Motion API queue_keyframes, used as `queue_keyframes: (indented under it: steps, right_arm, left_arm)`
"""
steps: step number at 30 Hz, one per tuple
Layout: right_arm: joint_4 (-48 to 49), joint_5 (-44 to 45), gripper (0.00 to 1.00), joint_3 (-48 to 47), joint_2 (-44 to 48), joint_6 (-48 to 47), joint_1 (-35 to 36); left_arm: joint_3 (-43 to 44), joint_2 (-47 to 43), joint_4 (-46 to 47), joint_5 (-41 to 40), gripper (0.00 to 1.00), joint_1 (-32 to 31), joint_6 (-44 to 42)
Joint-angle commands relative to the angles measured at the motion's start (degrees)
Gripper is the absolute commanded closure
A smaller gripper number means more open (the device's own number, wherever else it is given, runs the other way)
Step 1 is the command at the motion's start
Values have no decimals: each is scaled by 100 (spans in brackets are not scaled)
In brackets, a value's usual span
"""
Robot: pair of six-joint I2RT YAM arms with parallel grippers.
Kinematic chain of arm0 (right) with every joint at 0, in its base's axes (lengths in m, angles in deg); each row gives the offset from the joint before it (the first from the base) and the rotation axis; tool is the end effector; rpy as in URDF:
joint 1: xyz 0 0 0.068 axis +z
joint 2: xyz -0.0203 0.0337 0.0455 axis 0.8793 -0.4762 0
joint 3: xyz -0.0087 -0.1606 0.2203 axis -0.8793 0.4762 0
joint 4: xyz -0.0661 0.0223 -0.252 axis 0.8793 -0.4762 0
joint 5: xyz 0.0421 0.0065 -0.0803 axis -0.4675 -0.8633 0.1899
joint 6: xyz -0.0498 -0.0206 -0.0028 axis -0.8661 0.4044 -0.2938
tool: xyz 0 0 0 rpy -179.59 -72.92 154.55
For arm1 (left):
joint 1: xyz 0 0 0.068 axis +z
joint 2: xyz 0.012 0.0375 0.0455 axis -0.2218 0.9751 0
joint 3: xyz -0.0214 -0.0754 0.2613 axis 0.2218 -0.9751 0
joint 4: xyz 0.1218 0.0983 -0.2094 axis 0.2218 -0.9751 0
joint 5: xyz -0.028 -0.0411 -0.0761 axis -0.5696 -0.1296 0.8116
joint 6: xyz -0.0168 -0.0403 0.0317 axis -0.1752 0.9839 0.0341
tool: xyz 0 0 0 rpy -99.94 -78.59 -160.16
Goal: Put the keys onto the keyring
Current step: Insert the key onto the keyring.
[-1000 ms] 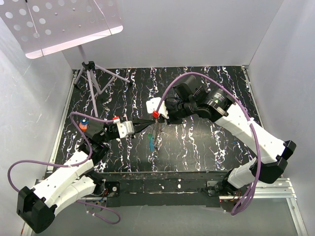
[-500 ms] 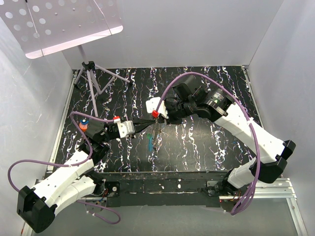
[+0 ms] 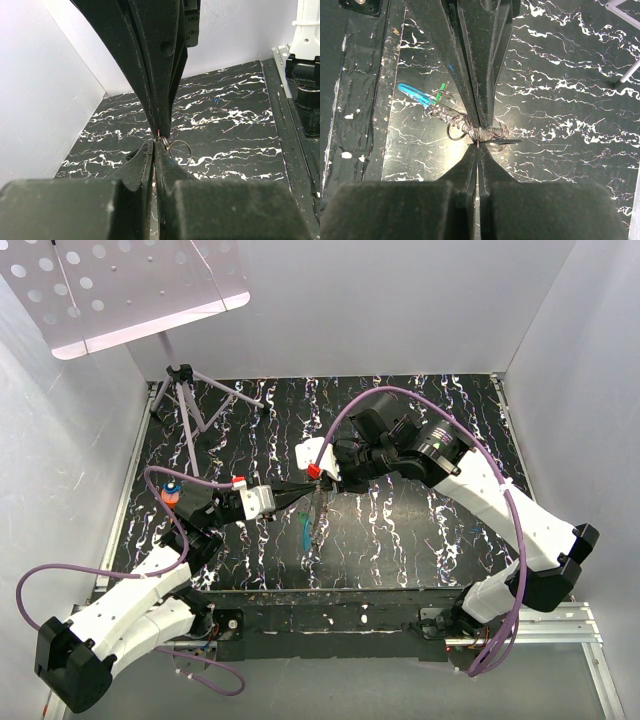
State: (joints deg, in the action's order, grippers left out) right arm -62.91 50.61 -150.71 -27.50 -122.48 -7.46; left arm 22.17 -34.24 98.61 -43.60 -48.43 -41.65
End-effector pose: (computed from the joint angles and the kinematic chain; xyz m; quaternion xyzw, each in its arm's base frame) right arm 0.1601 0.2437 0.4344 -0.7250 0.5257 0.2092 0.3927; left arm 0.1423 -0.1318 0.3283 0.5169 0.4056 -0.3457 0.6699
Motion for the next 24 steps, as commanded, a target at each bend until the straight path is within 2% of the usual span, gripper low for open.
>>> queue_keyframes:
  steps: [1,24]
  right_arm:
    - [344,-219,99,-323,-30,39,47]
    - [168,0,99,-463,-188,-127,223]
  left_arm:
    - [81,7,10,160,100,-24,-48]
    - [195,112,-193,-51,100,-33,-12]
